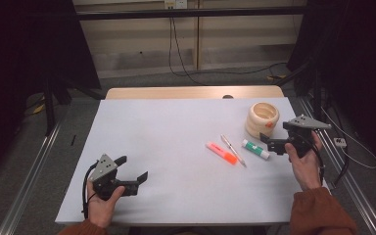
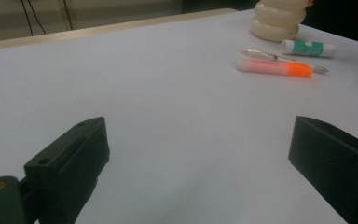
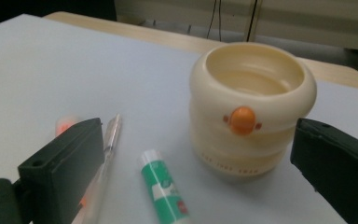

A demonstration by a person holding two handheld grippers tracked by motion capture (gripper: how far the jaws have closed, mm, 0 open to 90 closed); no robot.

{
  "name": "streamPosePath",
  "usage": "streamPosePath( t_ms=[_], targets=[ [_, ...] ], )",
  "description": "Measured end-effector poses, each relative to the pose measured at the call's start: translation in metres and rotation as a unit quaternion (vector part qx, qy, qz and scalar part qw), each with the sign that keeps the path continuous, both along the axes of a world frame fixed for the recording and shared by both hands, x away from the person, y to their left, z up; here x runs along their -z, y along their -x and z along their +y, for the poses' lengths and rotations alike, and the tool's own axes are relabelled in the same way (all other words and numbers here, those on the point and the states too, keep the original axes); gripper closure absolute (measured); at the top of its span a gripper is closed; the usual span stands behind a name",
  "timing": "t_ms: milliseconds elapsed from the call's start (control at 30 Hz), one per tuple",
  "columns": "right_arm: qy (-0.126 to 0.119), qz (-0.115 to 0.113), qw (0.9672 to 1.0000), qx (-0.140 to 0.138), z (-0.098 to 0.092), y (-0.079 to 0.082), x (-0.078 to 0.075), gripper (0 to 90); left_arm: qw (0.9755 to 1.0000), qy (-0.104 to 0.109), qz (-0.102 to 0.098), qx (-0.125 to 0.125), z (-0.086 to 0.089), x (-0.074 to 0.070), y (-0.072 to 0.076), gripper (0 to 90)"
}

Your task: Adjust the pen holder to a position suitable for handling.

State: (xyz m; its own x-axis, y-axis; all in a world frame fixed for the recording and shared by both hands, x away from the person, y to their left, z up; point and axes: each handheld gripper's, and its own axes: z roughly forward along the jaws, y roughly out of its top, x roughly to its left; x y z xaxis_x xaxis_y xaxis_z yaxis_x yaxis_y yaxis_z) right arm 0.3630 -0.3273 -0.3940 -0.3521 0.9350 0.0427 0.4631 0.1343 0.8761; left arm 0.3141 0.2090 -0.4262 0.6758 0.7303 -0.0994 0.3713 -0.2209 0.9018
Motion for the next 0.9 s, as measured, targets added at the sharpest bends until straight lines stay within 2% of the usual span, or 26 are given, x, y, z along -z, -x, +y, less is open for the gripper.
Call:
streamPosePath(
  t_ms=[33,67,167,200,300,433,467,600,633,667,700,900],
  targets=[
    [0.000,0.000,1.0000,0.000,0.000,0.000,0.000,2.2,1.0000,0.000,0.000,0.000,0.000,0.000,0.000,4.7],
    [-0.008,0.001,1.0000,0.000,-0.001,-0.007,-0.002,2.4,1.0000,0.000,-0.001,0.000,0.001,0.000,0.000,4.7],
    [-0.005,0.007,1.0000,-0.001,-0.002,-0.013,-0.002,3.2,1.0000,0.001,0.001,-0.002,0.001,0.000,0.000,4.7],
    [-0.003,0.019,0.9998,-0.011,-0.001,-0.020,-0.002,4.8,1.0000,0.002,0.001,-0.002,0.002,0.000,0.000,4.7],
    [-0.001,0.025,0.9993,-0.026,-0.004,-0.027,-0.002,7.3,1.0000,0.002,0.002,-0.002,0.002,0.000,0.000,4.8],
    [-0.009,0.031,0.9992,-0.022,-0.009,-0.038,-0.006,8.5,1.0000,-0.001,0.001,0.003,0.000,-0.001,0.002,4.7],
    [-0.008,0.031,0.9993,-0.018,-0.013,-0.045,-0.010,10.0,1.0000,-0.001,0.001,0.004,-0.001,-0.001,0.002,4.7],
    [-0.006,0.036,0.9993,-0.011,-0.019,-0.056,-0.011,15.9,1.0000,-0.002,0.004,0.004,-0.001,0.000,0.002,4.7],
    [-0.008,0.036,0.9993,-0.003,-0.023,-0.064,-0.013,16.5,1.0000,-0.001,0.005,0.003,-0.001,0.000,0.002,4.7],
    [-0.009,0.035,0.9994,-0.002,-0.025,-0.068,-0.013,21.4,1.0000,-0.001,0.004,0.003,0.000,0.000,0.002,4.7],
    [-0.009,0.035,0.9994,-0.002,-0.025,-0.068,-0.013,21.4,1.0000,-0.002,0.004,0.002,0.000,0.000,0.002,4.7],
    [0.010,0.046,0.9989,0.001,-0.034,-0.087,-0.016,29.3,1.0000,-0.002,0.006,0.004,-0.001,0.000,0.002,4.7]
  ],
)
